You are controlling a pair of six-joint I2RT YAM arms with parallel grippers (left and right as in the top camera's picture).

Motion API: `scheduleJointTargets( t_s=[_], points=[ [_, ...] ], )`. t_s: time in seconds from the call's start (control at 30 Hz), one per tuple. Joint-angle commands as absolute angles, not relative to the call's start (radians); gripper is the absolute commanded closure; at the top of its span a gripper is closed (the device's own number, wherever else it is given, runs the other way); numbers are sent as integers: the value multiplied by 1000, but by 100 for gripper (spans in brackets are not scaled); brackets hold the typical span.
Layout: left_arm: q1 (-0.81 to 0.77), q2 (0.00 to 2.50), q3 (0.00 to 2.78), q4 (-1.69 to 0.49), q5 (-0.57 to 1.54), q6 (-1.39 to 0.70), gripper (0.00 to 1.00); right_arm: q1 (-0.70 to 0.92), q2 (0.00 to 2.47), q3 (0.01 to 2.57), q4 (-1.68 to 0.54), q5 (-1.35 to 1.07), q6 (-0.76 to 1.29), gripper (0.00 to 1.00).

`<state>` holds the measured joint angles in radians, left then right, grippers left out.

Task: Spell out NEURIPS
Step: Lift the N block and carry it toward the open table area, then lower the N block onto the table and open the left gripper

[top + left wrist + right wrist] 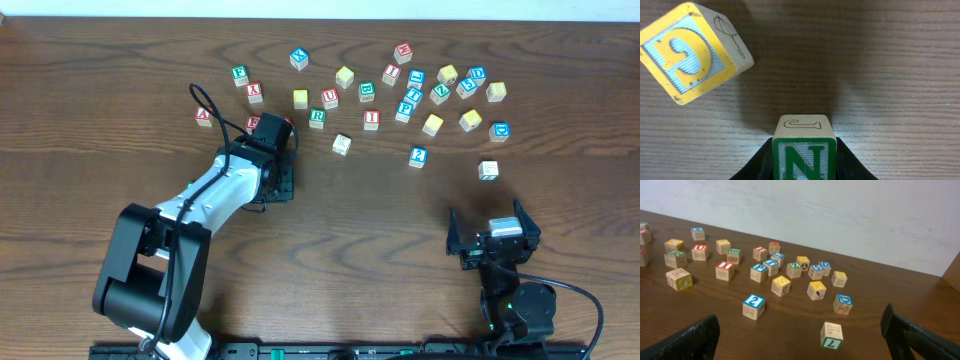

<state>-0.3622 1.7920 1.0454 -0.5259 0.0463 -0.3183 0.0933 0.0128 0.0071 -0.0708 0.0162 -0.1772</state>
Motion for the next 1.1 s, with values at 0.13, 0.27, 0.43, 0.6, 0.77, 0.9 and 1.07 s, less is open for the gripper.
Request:
scheduleJointTargets(
  t_s=[0.13,0.27,0.43,0.6,0.77,0.9,1.07],
  points=[
    [-363,1800,1038,-529,33,-334,91,84,8,6,-75,16,-184,1],
    [-363,1802,1038,-532,33,-334,84,84,8,6,-75,16,-184,1],
    [-363,1802,1038,-540,33,-334,91,84,8,6,-75,16,-184,1],
    [-363,1811,1038,-540,33,-334,92,84,8,6,-75,16,-184,1],
    [-363,1813,1038,-540,33,-334,93,84,8,6,-75,16,-184,1],
    [-363,1824,1038,-540,7,-334,92,84,8,6,-75,16,-184,1],
    [-363,1835,1038,-540,7,-334,92,84,8,6,-75,16,-184,1]
  ],
)
